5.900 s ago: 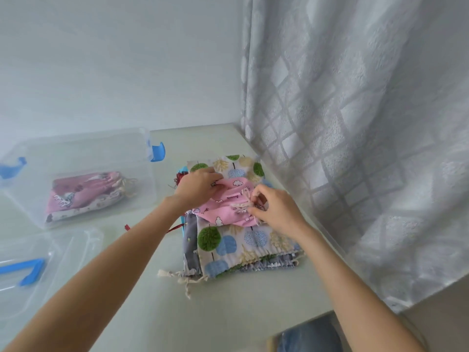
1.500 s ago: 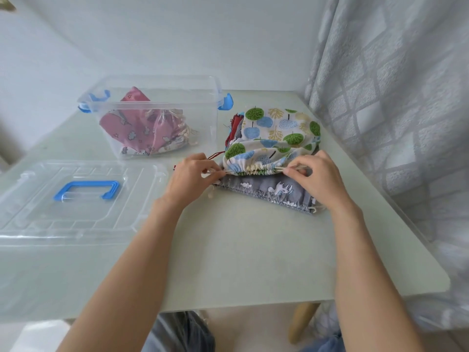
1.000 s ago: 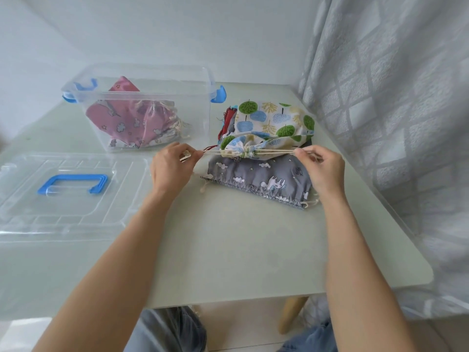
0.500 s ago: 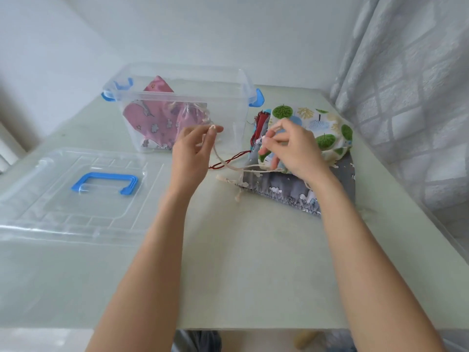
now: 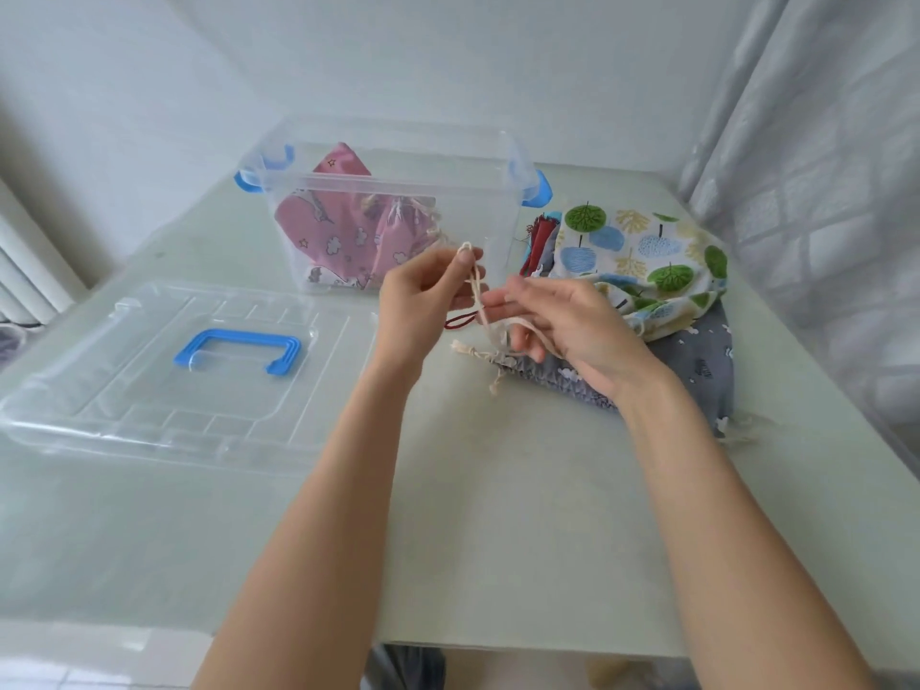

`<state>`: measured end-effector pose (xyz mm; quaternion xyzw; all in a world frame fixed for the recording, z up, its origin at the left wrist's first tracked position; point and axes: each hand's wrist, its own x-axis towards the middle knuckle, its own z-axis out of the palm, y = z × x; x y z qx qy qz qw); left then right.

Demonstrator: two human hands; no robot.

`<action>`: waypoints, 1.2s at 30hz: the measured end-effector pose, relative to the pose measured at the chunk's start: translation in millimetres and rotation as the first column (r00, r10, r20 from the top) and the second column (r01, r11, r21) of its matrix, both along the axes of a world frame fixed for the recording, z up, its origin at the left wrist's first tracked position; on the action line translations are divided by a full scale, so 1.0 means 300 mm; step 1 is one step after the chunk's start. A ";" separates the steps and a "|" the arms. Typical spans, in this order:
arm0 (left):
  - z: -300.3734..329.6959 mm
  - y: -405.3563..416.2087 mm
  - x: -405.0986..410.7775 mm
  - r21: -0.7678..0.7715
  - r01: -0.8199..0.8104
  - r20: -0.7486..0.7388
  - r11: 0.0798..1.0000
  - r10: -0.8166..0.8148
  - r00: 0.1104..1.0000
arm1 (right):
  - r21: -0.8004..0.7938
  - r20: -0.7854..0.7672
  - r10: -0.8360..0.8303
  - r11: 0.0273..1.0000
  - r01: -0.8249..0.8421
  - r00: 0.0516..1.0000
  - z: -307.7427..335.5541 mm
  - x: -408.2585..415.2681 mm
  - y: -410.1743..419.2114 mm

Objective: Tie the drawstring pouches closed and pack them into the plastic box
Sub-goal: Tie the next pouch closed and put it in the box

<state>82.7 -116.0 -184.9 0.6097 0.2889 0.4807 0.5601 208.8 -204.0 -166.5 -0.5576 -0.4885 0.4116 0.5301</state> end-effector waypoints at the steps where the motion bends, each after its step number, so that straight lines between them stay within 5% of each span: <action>1: -0.006 -0.003 0.007 -0.006 0.003 -0.021 1.000 -0.003 1.000 | 0.004 -0.029 0.010 1.000 -0.010 1.000 0.001 0.006 -0.008; 14: 0.020 -0.082 0.048 0.100 0.090 -0.036 0.991 -0.087 0.996 | 0.036 0.398 -0.138 0.990 0.135 0.907 -0.040 0.035 -0.035; 16: 0.015 -0.074 0.047 0.069 0.050 -0.037 0.996 -0.048 0.998 | 0.072 0.368 -0.168 0.986 0.152 0.915 -0.038 0.031 -0.033; 18: 0.001 -0.055 0.043 -0.014 0.007 -0.105 1.000 -0.008 0.994 | 0.093 0.166 -0.192 0.980 0.179 0.967 -0.024 0.043 -0.037; 22: -0.010 -0.049 0.040 -0.154 0.198 -0.211 0.968 -0.228 0.950 | 0.125 -0.188 -0.191 0.968 0.216 0.963 0.002 0.083 -0.052; 27: -0.012 -0.084 0.062 -0.054 0.351 -0.252 0.935 -0.353 0.901 | 0.117 -0.108 -0.208 0.968 0.220 0.972 0.004 0.108 -0.065; 33: 0.003 -0.080 0.054 0.045 0.195 -0.116 0.980 -0.189 0.975 | 0.104 0.253 -0.296 0.955 0.278 0.921 -0.012 0.142 -0.079; 36: 0.023 -0.083 0.037 0.066 0.278 -0.122 0.958 -0.269 0.955 | 0.112 0.215 -0.288 0.957 0.269 0.933 -0.008 0.150 -0.086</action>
